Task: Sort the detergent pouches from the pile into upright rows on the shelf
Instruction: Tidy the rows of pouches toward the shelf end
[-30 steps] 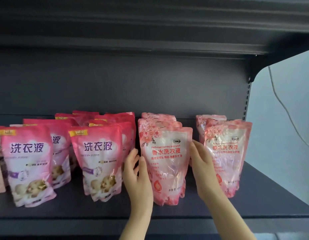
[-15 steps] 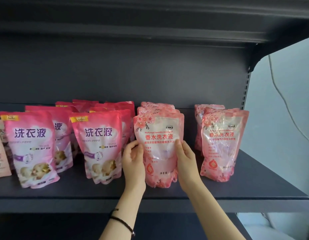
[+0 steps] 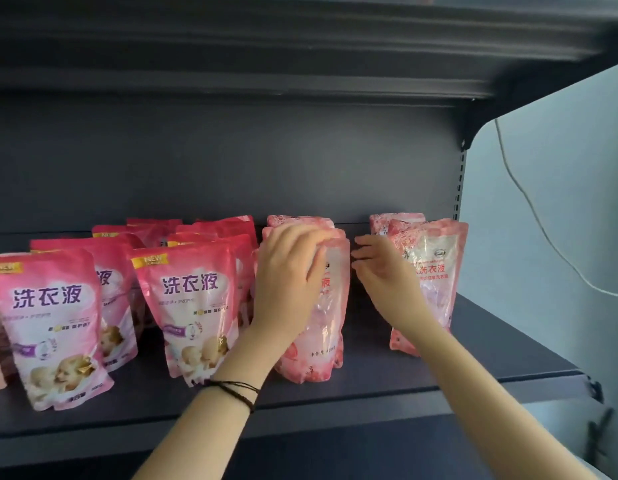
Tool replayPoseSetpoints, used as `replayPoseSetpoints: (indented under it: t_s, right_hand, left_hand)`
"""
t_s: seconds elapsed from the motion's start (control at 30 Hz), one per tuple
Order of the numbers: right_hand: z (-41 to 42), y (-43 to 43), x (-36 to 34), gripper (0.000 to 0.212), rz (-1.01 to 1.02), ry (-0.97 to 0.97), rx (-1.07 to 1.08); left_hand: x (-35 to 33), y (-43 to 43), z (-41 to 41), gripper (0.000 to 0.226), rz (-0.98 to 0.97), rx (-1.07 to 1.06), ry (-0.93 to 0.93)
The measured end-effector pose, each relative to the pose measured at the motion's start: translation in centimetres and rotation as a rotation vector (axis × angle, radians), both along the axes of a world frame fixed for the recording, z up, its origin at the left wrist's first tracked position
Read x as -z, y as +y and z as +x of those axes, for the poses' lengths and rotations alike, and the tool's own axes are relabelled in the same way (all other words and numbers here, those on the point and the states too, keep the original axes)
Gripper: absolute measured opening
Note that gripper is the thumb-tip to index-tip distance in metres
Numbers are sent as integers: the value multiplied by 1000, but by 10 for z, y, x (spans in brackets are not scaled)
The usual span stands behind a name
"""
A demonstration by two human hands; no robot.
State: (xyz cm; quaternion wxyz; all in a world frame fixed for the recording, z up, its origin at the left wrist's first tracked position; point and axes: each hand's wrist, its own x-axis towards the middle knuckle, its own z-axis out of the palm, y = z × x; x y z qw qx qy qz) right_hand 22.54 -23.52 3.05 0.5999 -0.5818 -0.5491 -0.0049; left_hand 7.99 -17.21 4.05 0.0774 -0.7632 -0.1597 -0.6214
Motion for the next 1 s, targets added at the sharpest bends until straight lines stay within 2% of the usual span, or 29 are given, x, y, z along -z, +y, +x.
replayPoseSetpoints:
  t_s: [0.1,0.2,0.37,0.43,0.57,0.67,0.77,0.9,1.0]
  right_hand:
    - [29,-16,-30,24,-40,-154,92]
    - [60,-33,-48,18,-77,-261,180]
    - [124,-56,-62,20,-108,-432,300]
    - [152,-59,-58,25,-163,-470,334]
    - [186,-55,-50,28,-260,-501,231]
    - [200,-49,-56,14,-212,-520,160]
    - [212,-45,-67,9,-217,-574,135]
    - [225,-45,-74,16,-273,-619,71]
    - [232,-43,-82,10,-363,-604,-29]
  left_hand:
    - [-27,-12,23,17,0,74,209]
    - [-39,-16,57,18,6,21,382]
    - [-42,-14,111,30,-118,-79,511]
    - [-42,-14,126,25,-144,-156,543]
    - [-48,-11,146,18,-200,-294,579]
    - [-59,-8,152,18,-394,-154,642]
    - [-72,-1,152,14,-531,-7,705]
    - [-79,3,159,10,-588,5,776]
    - [-95,6,158,16,-634,-9,915]
